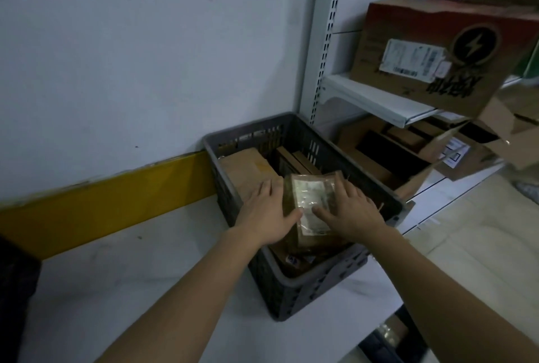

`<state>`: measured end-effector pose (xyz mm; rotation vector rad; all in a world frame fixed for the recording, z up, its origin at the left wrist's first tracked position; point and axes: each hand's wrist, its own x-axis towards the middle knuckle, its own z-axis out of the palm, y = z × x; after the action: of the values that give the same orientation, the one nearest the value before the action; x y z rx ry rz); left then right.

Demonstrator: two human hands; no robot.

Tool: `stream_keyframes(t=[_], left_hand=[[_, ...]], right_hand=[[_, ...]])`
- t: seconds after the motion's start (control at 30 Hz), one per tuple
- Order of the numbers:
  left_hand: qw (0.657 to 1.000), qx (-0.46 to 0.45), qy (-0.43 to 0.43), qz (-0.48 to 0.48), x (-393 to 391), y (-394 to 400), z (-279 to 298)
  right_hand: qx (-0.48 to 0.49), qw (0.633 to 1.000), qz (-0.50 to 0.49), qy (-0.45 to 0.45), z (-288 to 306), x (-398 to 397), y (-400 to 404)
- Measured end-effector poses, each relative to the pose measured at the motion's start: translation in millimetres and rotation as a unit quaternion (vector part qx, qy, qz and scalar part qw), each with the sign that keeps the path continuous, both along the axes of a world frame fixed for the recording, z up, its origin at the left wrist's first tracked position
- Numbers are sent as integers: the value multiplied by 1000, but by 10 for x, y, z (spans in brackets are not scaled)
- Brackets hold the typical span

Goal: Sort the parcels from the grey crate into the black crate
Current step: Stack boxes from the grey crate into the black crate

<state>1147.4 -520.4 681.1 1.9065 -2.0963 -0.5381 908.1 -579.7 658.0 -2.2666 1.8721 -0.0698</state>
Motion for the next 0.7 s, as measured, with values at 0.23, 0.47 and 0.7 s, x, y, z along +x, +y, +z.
stream_keyframes(t=[0.23,0.47,0.7], left_hand=[[983,148,99,47,-402,-195,-262],[952,187,223,92,-455,-237,-292],[944,103,276,148,-347,-245,68]], right_hand=[[109,989,39,-96,-178,-206,-234],[97,977,83,-173,-173,-343,-349],[-5,958,95,-270,127,-243,-405]])
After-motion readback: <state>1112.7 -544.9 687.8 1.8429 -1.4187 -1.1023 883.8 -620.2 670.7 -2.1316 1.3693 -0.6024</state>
